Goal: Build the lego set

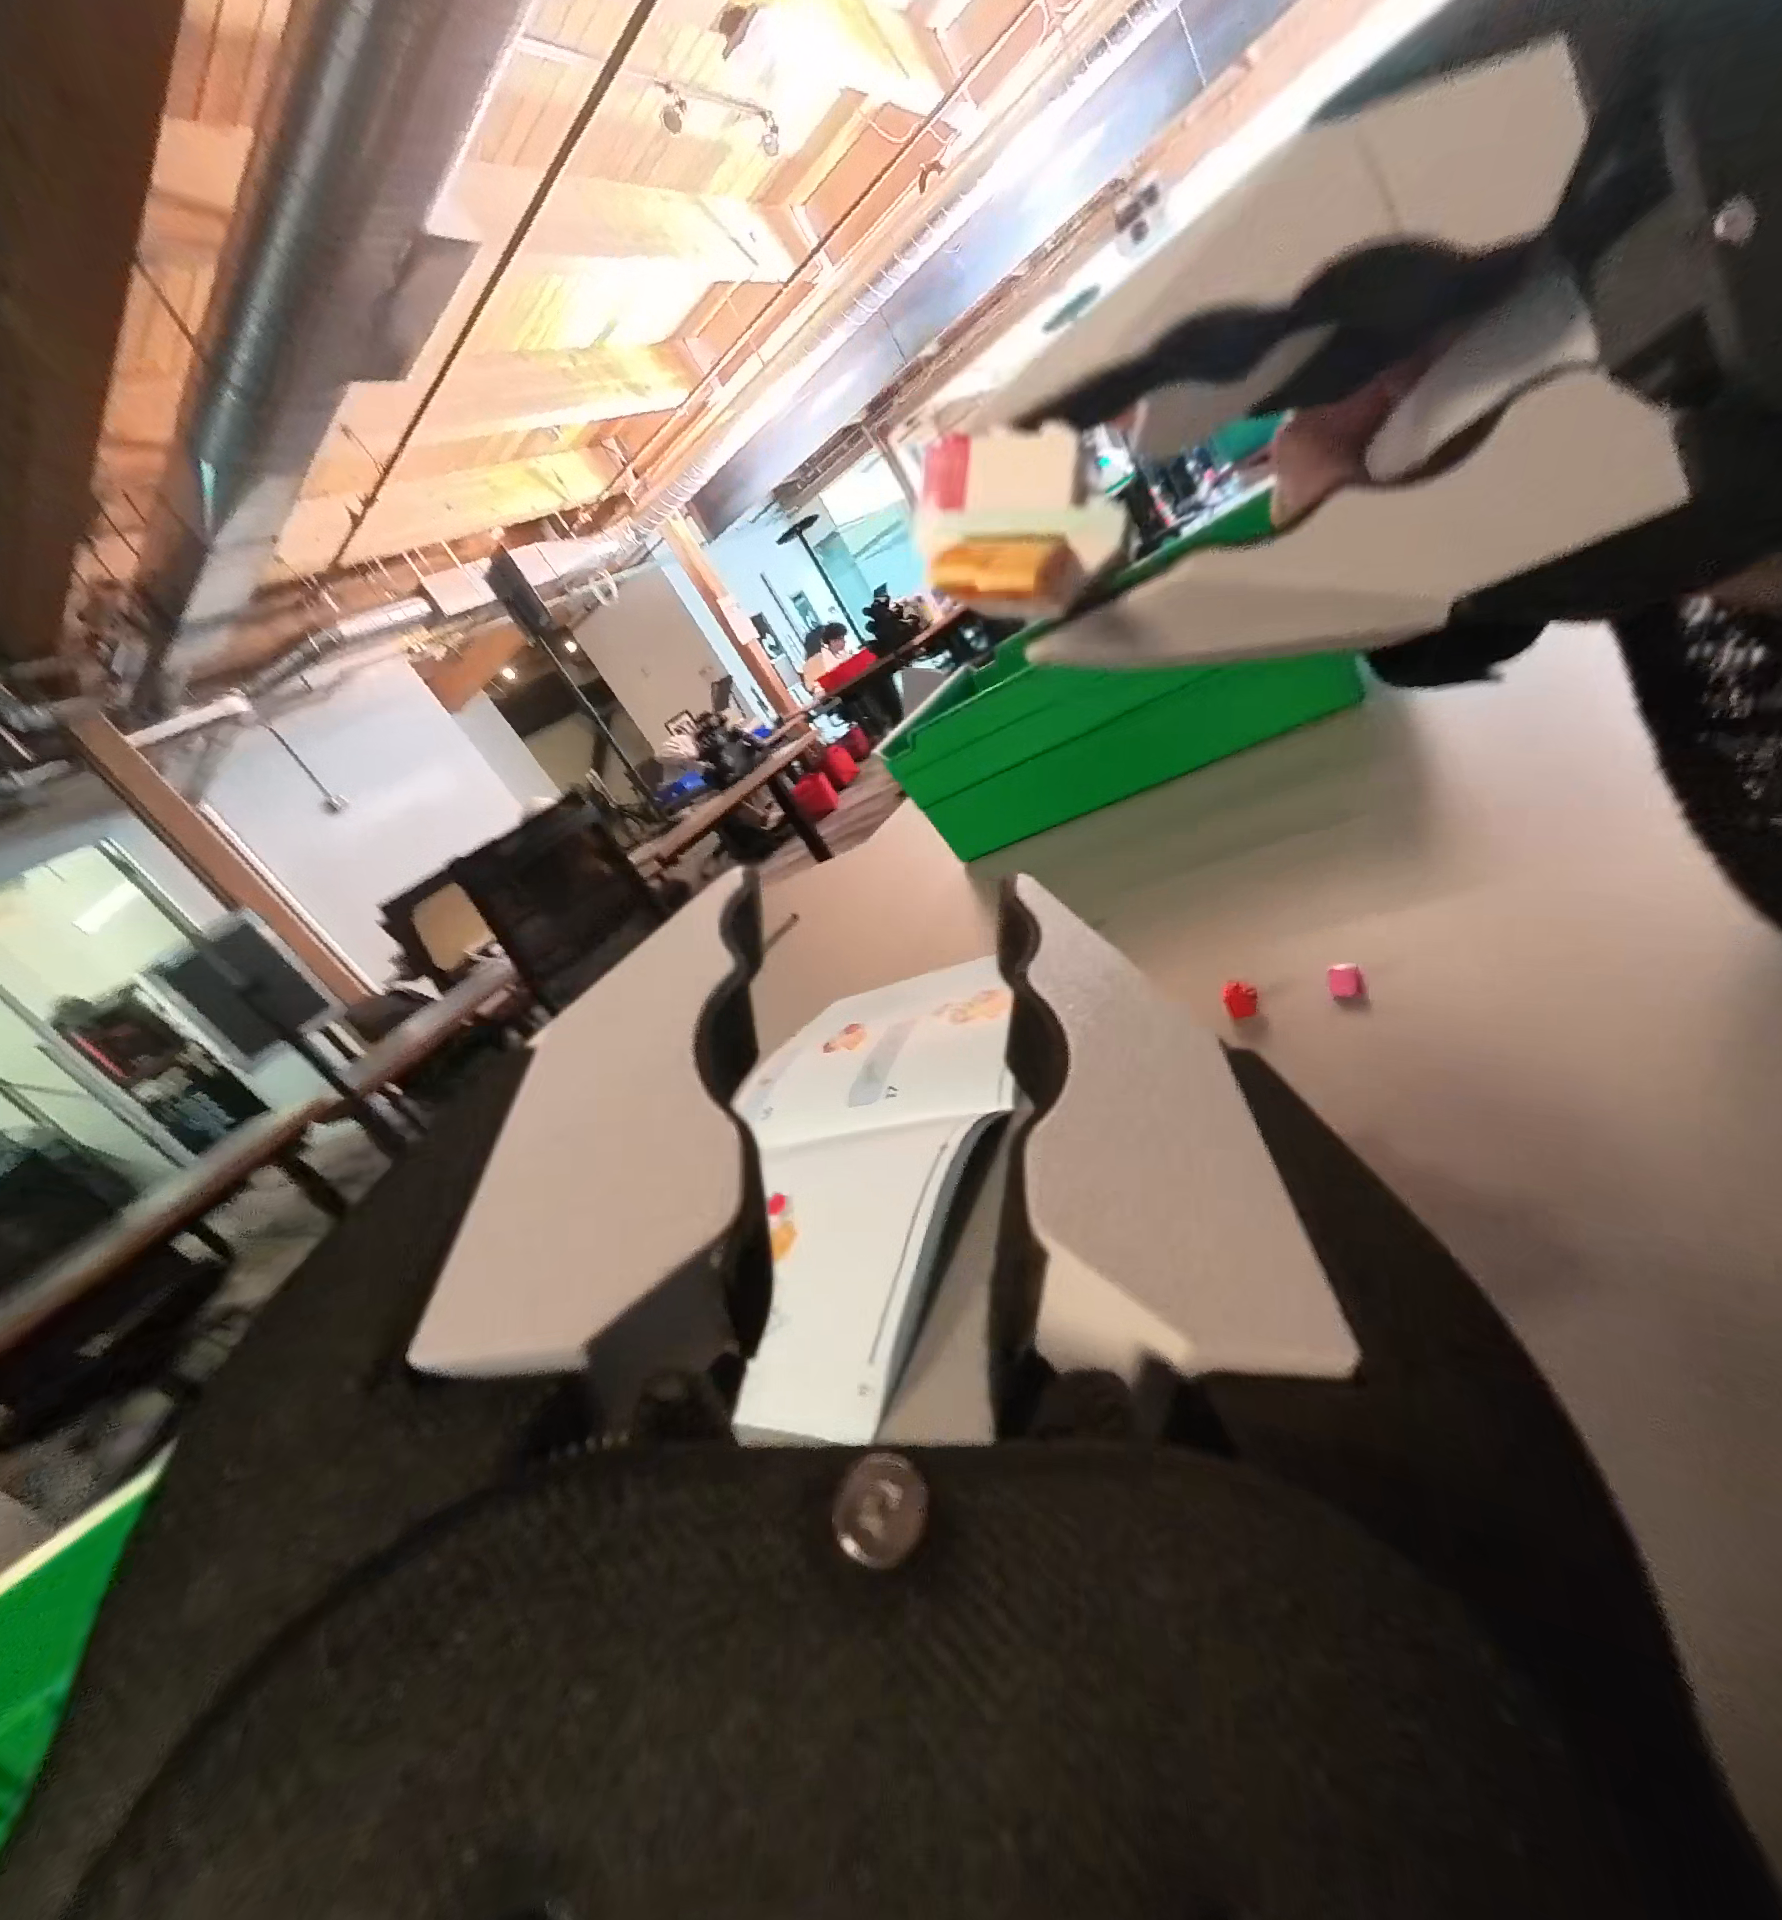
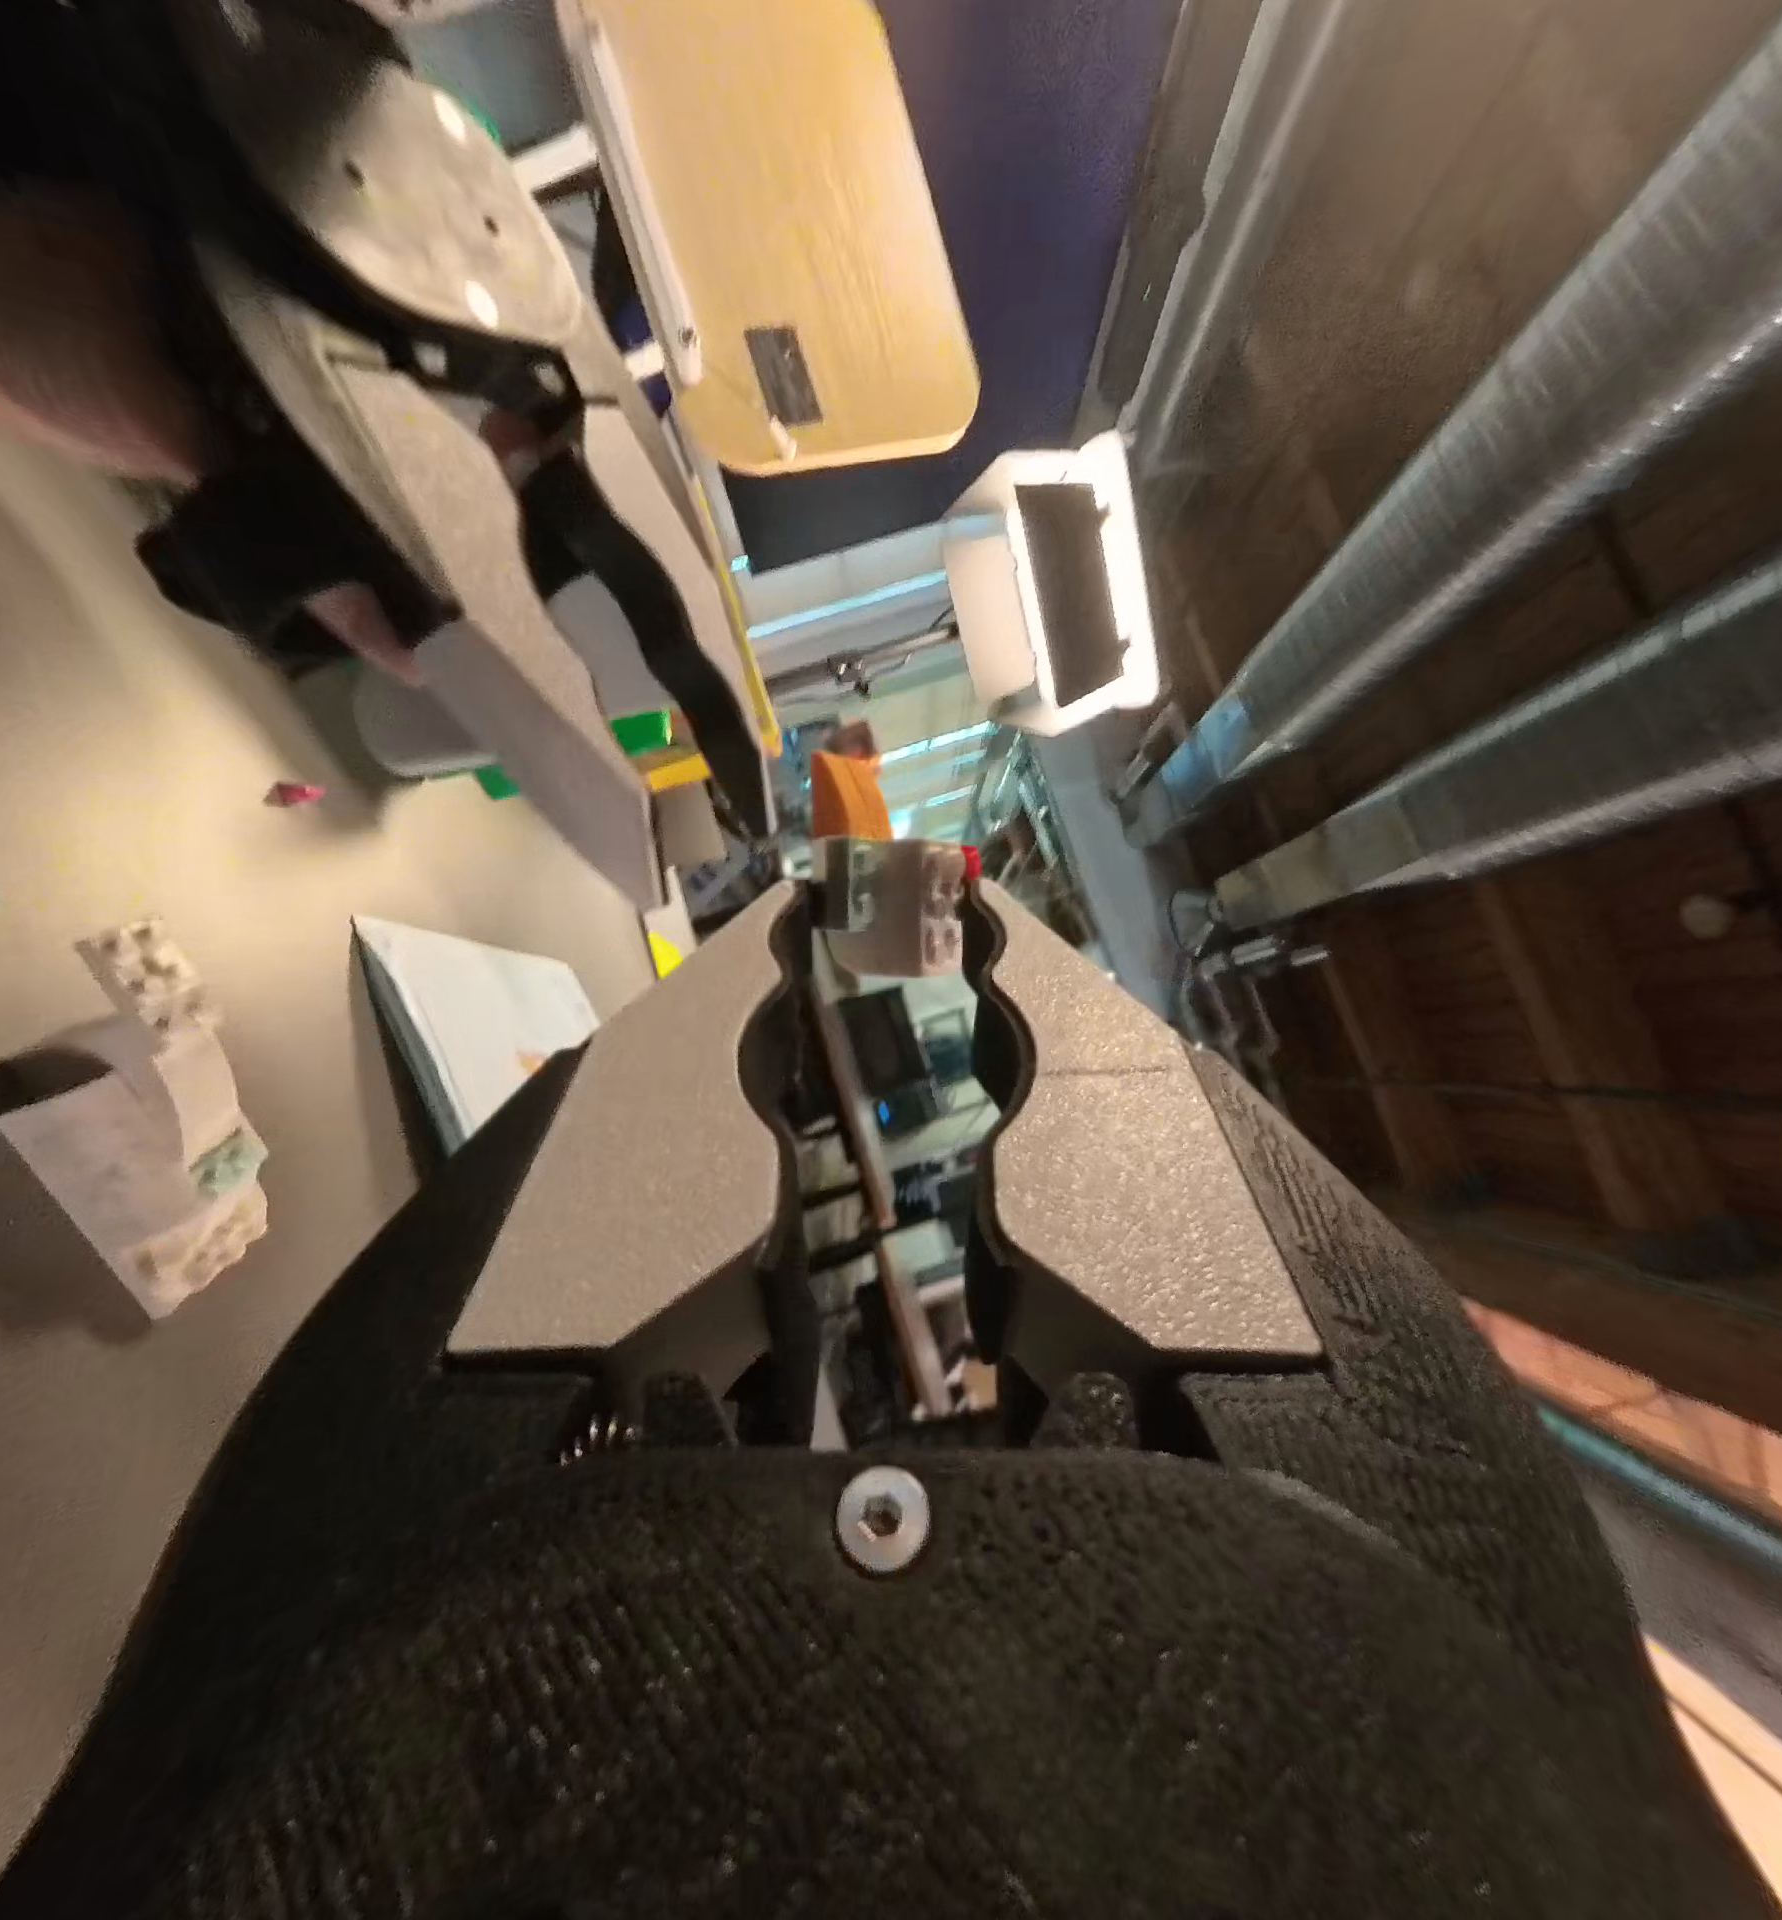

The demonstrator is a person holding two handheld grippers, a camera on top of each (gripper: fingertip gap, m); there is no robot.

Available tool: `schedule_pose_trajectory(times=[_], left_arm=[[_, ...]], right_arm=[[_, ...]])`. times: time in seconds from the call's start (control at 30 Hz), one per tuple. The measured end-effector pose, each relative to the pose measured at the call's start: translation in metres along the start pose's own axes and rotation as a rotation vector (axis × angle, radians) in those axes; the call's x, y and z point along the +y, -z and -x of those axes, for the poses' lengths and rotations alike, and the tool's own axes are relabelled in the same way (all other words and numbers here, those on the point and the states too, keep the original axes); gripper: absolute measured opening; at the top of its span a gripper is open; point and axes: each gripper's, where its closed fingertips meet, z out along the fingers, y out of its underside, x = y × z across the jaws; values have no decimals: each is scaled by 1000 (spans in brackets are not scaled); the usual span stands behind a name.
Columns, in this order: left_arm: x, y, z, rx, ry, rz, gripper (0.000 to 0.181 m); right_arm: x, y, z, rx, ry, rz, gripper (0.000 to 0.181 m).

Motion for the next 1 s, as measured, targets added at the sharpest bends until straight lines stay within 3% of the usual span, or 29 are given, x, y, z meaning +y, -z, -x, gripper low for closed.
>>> schedule_pose_trajectory(times=[0.13, 0.23, 0.37, 0.6, 1.0], left_arm=[[-6, 2, -3, 134, 265, -67, 44], [-19, 8, -11, 307, 509, -156, 49], [-15, 6, -16, 409, 683, -135, 51], [-11, 7, -34, 513, 663, -87, 24], [2, 1, -30, 424, 592, -25, 17]], right_arm=[[22, -5, 20, -125, -97, 117, 27], [22, -6, 33, -200, -153, 117, 27], [17, -6, 43, -254, -209, 85, 27], [14, -5, 44, -290, -383, 33, 27], [28, -6, 52, -323, -413, 115, 27]])
